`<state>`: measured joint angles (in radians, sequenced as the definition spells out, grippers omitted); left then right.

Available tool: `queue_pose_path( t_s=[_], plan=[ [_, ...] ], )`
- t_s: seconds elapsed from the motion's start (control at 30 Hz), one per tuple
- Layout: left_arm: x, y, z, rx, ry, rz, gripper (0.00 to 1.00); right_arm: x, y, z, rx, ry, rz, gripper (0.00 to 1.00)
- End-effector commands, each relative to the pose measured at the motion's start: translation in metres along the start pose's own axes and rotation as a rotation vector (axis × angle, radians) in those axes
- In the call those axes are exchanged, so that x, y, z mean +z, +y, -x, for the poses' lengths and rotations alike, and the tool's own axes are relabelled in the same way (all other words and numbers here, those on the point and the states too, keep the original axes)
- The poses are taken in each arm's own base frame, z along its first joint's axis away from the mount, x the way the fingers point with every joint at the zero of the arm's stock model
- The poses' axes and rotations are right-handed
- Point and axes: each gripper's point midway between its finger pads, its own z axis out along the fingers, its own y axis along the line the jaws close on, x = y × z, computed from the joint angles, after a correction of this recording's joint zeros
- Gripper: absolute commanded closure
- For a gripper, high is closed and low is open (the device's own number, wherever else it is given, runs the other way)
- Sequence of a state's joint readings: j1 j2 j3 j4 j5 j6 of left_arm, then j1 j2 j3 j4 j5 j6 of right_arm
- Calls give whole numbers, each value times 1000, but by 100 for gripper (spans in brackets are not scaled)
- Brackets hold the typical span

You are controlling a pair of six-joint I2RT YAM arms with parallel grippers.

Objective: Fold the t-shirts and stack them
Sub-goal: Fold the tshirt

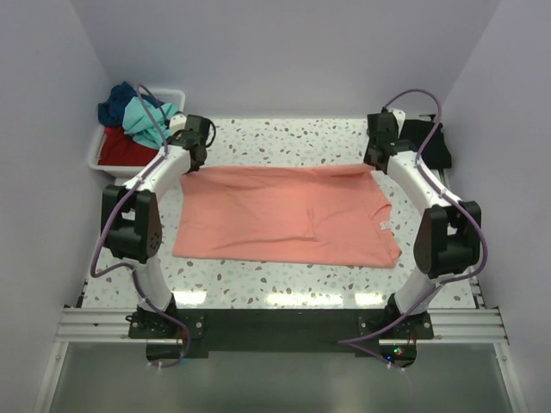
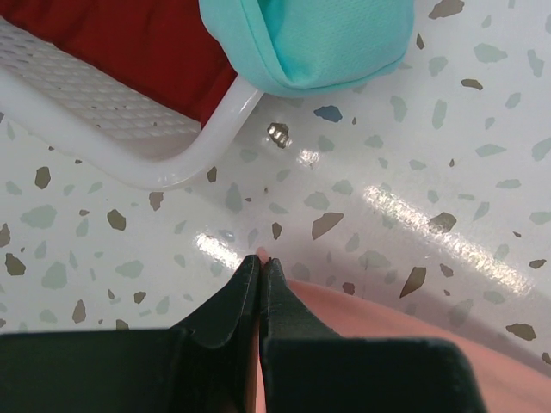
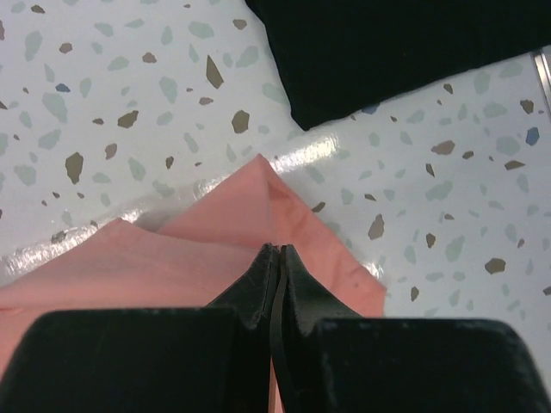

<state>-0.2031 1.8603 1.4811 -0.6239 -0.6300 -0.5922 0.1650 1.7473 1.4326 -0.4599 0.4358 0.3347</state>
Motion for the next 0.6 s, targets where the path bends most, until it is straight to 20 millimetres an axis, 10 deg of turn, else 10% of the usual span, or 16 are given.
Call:
queue_pose_path(
  t_s=[0.0, 0.57],
  plan=[
    [8, 16, -4, -40, 5, 58, 99, -30, -19, 7, 72, -44, -26, 100],
    [19, 2, -19, -42, 65, -20, 99, -69, -72, -33, 91, -9, -170, 100]
  ],
)
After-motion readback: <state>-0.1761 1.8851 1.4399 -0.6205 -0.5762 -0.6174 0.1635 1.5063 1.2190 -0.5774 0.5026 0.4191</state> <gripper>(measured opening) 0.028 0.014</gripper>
